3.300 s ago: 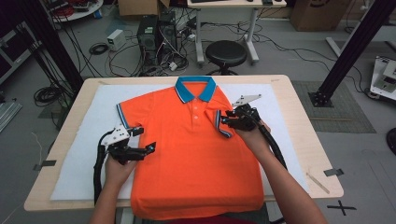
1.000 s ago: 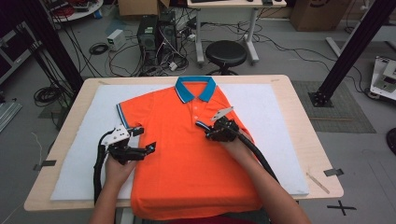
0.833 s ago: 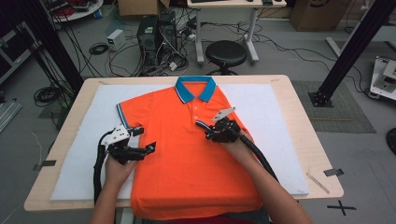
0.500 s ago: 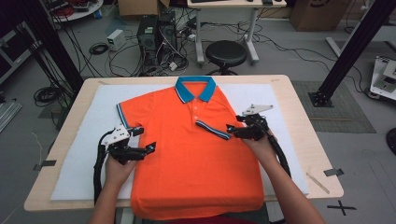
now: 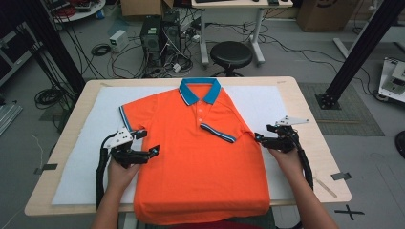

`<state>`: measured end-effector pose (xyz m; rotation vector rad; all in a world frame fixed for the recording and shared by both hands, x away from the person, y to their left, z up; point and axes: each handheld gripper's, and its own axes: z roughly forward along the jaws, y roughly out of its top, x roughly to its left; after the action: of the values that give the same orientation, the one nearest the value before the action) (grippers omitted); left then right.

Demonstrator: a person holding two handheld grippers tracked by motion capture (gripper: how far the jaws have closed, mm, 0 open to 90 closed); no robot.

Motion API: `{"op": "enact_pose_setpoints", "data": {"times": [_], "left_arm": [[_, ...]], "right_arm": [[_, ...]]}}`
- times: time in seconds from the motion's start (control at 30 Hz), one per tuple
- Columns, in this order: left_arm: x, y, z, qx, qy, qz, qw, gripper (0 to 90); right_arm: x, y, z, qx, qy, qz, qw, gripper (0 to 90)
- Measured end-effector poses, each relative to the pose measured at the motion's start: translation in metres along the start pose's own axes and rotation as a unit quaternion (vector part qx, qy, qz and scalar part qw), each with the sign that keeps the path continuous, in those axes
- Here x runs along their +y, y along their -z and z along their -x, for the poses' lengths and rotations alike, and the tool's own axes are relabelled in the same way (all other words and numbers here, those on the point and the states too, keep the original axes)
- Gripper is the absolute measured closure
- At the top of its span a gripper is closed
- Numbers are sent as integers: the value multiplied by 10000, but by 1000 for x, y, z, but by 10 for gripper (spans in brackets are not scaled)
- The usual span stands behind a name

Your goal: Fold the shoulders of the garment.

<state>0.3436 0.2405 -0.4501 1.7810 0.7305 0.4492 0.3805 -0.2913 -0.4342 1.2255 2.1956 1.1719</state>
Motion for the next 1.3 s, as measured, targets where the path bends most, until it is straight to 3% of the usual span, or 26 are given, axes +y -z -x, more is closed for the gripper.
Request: {"op": "enact_pose_setpoints", "data": {"times": [0.17, 0.3, 0.5, 0.7, 1.0, 1.3], "left_arm": [[0, 0, 0, 14, -18, -17, 10000, 181], [0, -1, 0, 7, -17, -44, 10000, 180], [0, 0, 0, 16, -4, -33, 10000, 181], [2, 2, -2, 129, 85, -20, 9999, 180], [29, 12, -21, 585, 306, 38, 9978, 180], [55, 1, -48, 859, 497, -257, 9947, 180]], "right_arm": [[-13, 4, 6, -31, -141, 102, 9998, 270], [-21, 7, 7, -84, -139, 354, 9992, 221], [-21, 6, 4, -127, 11, 326, 9994, 221], [-22, 6, 5, -126, -20, 319, 9994, 221], [-21, 6, 6, -117, -84, 308, 9994, 221], [-21, 6, 6, -137, -97, 296, 9994, 221]]}}
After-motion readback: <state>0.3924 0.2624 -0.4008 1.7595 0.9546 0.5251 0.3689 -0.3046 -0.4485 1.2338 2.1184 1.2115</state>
